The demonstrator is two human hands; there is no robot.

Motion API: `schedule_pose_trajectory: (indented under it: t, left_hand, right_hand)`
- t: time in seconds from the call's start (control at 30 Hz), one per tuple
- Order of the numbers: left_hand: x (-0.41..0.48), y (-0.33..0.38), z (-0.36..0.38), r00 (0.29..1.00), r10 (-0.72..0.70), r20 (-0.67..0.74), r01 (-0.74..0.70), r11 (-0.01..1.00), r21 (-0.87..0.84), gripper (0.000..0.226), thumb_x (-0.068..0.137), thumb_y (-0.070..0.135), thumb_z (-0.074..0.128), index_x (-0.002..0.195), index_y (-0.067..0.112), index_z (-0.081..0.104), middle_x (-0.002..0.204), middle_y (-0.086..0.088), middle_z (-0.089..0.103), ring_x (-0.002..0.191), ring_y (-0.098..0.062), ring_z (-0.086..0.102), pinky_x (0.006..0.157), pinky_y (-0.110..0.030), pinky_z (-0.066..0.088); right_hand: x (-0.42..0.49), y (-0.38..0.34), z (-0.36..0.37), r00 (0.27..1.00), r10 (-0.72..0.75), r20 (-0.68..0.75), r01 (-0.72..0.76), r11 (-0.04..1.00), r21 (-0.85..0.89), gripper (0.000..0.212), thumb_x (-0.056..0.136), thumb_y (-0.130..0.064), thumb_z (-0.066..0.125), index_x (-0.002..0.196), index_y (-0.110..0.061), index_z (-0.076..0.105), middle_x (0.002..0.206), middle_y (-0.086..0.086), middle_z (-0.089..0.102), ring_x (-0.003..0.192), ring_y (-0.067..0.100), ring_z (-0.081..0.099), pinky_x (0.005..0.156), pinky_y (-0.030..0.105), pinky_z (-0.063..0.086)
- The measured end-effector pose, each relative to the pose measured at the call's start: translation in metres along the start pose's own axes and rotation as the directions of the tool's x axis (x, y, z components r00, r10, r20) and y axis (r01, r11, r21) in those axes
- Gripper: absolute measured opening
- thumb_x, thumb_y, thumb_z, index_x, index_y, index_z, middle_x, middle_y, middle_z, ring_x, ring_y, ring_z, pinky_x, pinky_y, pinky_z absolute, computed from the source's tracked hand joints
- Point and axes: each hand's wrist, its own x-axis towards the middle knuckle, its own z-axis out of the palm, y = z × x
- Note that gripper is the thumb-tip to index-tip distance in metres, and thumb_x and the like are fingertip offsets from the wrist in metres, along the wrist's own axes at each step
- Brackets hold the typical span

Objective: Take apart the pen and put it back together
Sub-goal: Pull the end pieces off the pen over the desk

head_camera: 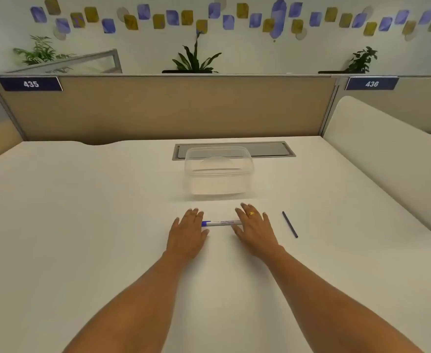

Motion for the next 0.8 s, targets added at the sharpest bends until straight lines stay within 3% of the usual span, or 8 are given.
schedule_pose_trajectory:
  t: [0.17,0.2,0.27,0.33,0.4,0.47,0.6,0.8]
  left_hand:
    - [0.0,0.002,0.005,0.999,0.017,-0.029,-0.018,0.999,-0.033,0.043,0.093,0.029,0.041,0.132,0.011,0.033,0.142,-0.006,0.038,0.132,-0.016,0.03,0.104,-0.037,0.029]
    - [0.0,0.003,0.006,0.998,0.043,-0.056,-0.044,0.999,-0.025,0.039,0.091,0.027,0.042,0.126,0.01,0.042,0.133,-0.007,0.049,0.125,-0.017,0.041,0.097,-0.035,0.038]
    - [0.0,0.002,0.004,0.985,0.099,-0.14,-0.103,0.994,-0.022,0.034,0.082,0.03,0.04,0.101,0.011,0.061,0.099,-0.004,0.069,0.093,-0.016,0.064,0.067,-0.027,0.053]
    - [0.0,0.001,0.006,0.985,0.101,-0.141,-0.1,0.995,0.013,0.027,0.074,0.029,0.046,0.085,0.014,0.065,0.078,0.001,0.071,0.07,-0.015,0.067,0.047,-0.024,0.051]
    - [0.001,0.001,0.005,0.986,0.117,-0.12,-0.121,0.992,-0.025,0.015,0.075,0.015,0.062,0.088,0.01,0.064,0.082,-0.005,0.07,0.074,-0.022,0.066,0.052,-0.032,0.05]
    - [0.002,0.004,0.001,0.993,0.075,-0.087,-0.081,0.994,-0.069,0.017,0.077,0.01,0.064,0.094,0.009,0.063,0.086,-0.007,0.068,0.079,-0.025,0.063,0.058,-0.036,0.047]
    - [0.005,0.003,0.001,0.996,0.039,-0.084,-0.041,0.999,-0.018,0.024,0.054,0.006,0.082,0.065,0.018,0.063,0.054,0.003,0.061,0.045,-0.019,0.055,0.036,-0.023,0.035]
    - [0.009,0.003,0.005,0.982,0.073,-0.172,-0.073,0.997,0.005,0.025,0.054,0.006,0.082,0.071,0.016,0.066,0.057,-0.001,0.065,0.047,-0.021,0.058,0.04,-0.028,0.043]
  right_hand:
    - [-0.001,0.004,0.004,0.998,0.03,0.05,-0.029,0.999,-0.012,0.049,0.095,-0.035,0.033,0.138,-0.015,0.025,0.154,0.003,0.018,0.142,0.017,0.012,0.115,0.046,0.011]
    - [-0.001,0.006,0.005,0.998,0.036,0.057,-0.036,0.999,-0.008,0.048,0.095,-0.035,0.034,0.137,-0.014,0.027,0.153,0.004,0.021,0.142,0.018,0.015,0.114,0.045,0.014]
    - [0.0,0.009,0.003,0.997,0.039,0.065,-0.039,0.999,0.0,0.044,0.094,-0.033,0.037,0.134,-0.012,0.033,0.148,0.007,0.031,0.137,0.02,0.026,0.11,0.041,0.024]
    - [0.001,0.011,0.002,0.996,0.028,0.085,-0.029,1.0,-0.001,0.04,0.094,-0.029,0.039,0.129,-0.011,0.038,0.14,0.008,0.041,0.129,0.024,0.036,0.101,0.039,0.035]
    - [0.003,0.013,0.0,0.995,0.026,0.1,-0.027,0.999,0.017,0.035,0.093,-0.022,0.039,0.125,-0.01,0.042,0.133,0.009,0.046,0.122,0.027,0.04,0.094,0.039,0.041]
    - [0.005,0.016,-0.001,0.996,0.023,0.092,-0.028,0.998,0.047,0.03,0.092,-0.015,0.039,0.119,-0.008,0.048,0.125,0.011,0.05,0.117,0.028,0.043,0.09,0.04,0.045]
    - [0.009,0.019,-0.002,0.998,0.012,0.056,-0.018,0.992,0.122,0.026,0.089,-0.003,0.039,0.109,-0.003,0.057,0.114,0.016,0.055,0.111,0.03,0.046,0.087,0.04,0.045]
    - [0.015,0.021,-0.005,0.999,0.007,0.037,-0.013,0.985,0.173,0.026,0.086,0.001,0.042,0.103,-0.003,0.061,0.105,0.018,0.058,0.101,0.031,0.051,0.081,0.036,0.041]
